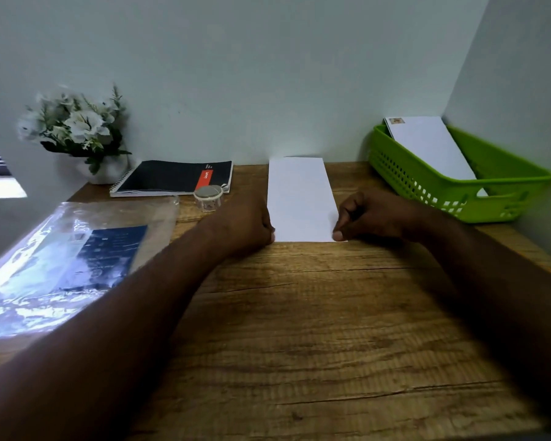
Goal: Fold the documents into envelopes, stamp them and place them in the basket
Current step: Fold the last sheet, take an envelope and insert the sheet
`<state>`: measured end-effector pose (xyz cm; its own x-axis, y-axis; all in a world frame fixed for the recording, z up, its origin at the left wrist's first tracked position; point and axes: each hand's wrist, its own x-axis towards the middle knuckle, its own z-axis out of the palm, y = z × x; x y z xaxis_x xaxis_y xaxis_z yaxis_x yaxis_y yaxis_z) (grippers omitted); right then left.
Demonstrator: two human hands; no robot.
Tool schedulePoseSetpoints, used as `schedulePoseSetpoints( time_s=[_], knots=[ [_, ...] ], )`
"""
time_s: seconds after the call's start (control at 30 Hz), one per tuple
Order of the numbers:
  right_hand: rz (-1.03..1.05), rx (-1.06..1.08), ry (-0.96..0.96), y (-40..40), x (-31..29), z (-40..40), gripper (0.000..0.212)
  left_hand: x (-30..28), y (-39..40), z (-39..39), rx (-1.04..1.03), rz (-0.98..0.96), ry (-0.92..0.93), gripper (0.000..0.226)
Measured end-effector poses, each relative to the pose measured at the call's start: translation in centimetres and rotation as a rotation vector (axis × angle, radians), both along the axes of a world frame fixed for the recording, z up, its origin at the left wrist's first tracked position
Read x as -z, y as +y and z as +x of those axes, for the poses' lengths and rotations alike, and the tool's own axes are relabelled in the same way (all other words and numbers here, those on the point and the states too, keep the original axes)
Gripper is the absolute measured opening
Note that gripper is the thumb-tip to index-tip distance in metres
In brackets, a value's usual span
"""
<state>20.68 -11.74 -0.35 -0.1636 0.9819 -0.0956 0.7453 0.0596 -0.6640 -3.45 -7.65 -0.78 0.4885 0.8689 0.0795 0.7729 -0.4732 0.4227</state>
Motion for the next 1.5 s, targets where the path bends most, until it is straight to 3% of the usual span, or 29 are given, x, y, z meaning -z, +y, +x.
schedulePoseSetpoints(
  time_s=[0.23, 0.37, 0.63, 0.8, 0.93, 1.03, 1.1, 1.2, 1.27, 1.3, 1.37, 1.5],
  knots=[
    [0.043, 0.005, 0.03, -0.6, 0.4, 0.5, 0.007, 0.0, -0.6, -0.1, -0.032, 0.108, 0.044, 0.013],
    [0.195, -0.008, 0.039, -1.2, 1.2, 0.5, 0.008, 0.6, -1.7, 0.8, 0.162, 0.281, 0.052, 0.024],
    [0.309, -0.135, -0.126, -1.0, 0.8, 0.4, 0.014, 0.5, -1.8, 1.7, 0.27, 0.231, 0.062, 0.025],
    [0.426, -0.213, -0.338, -0.6, 0.7, 0.0, 0.016, 0.9, -1.2, 2.0, 0.25, 0.264, 0.08, 0.04],
    [0.743, -0.225, -0.271, -0.6, 0.8, -1.1, 0.018, 1.1, -1.2, 2.4, 0.274, 0.4, 0.076, 0.024],
    [1.021, -0.149, -0.133, -0.8, 0.4, -1.7, 0.022, 0.9, -1.0, 1.7, 0.292, 0.562, -0.236, 0.019],
    [1.123, -0.052, -0.101, -1.0, 0.1, -1.5, 0.046, 0.1, -1.1, 1.1, 0.208, 0.564, -0.567, 0.021],
    [1.193, 0.001, -0.186, -1.2, -0.1, -0.9, 0.055, -1.6, -1.4, 0.1, 0.052, 0.214, -1.13, 0.035],
    [1.161, -0.018, -0.249, -0.9, 0.2, -0.4, 0.05, -2.0, -1.0, -0.8, -0.057, -0.094, -1.325, 0.054],
    [1.112, -0.04, -0.285, -0.7, 0.4, -0.2, 0.049, -2.0, -0.5, -1.3, -0.126, -0.221, -1.312, 0.059],
    [0.93, -0.085, -0.366, -0.4, 1.0, -0.1, 0.05, -1.5, 0.2, -2.2, -0.252, -0.312, -1.088, 0.054],
    [0.327, -0.124, -0.432, -0.3, 2.2, -0.1, 0.057, 0.2, 1.1, -3.3, -0.271, -0.031, -0.059, 0.039]
  ],
)
